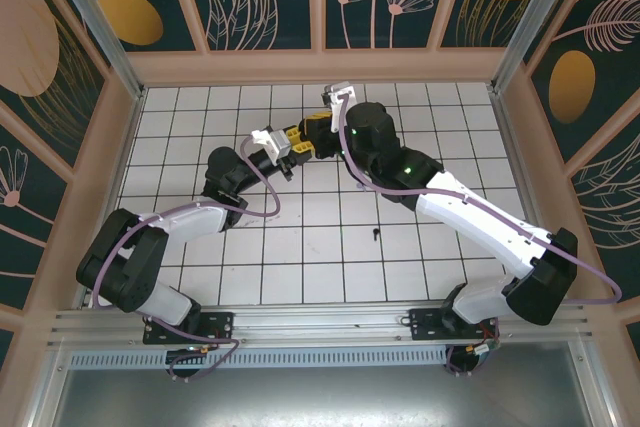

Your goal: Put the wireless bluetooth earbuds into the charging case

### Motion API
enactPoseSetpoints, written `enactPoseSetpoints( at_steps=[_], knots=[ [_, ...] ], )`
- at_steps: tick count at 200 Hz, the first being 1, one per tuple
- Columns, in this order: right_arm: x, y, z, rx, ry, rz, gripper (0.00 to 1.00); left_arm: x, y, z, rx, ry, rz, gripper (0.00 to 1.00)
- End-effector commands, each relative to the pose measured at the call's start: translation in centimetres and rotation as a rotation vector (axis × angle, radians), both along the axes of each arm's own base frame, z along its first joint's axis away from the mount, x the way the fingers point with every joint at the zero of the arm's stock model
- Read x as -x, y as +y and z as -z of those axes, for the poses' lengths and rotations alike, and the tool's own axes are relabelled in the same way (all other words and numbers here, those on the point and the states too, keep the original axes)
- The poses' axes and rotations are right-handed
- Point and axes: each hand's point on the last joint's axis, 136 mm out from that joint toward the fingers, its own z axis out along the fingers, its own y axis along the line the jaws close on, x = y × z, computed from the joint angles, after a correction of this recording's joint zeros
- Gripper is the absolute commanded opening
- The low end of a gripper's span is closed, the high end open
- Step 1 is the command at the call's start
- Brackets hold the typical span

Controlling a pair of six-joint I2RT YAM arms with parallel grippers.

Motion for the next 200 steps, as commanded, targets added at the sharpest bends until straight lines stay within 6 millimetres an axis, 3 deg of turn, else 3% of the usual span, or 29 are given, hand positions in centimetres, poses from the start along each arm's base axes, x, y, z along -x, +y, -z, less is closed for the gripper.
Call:
enactPoseSetpoints(
  at_steps=[1, 200],
  knots=[
    [-0.3, 0.5, 0.1, -0.023, 0.001, -0.011, 0.15, 1.0, -0.2, -2.9, 0.045, -0.070, 0.031, 0.00],
    [0.8, -0.2, 3.0, 0.036, 0.046, -0.034, 0.13, 0.6, -0.2, -3.9, 0.055, -0.062, 0.024, 0.00]
  ],
)
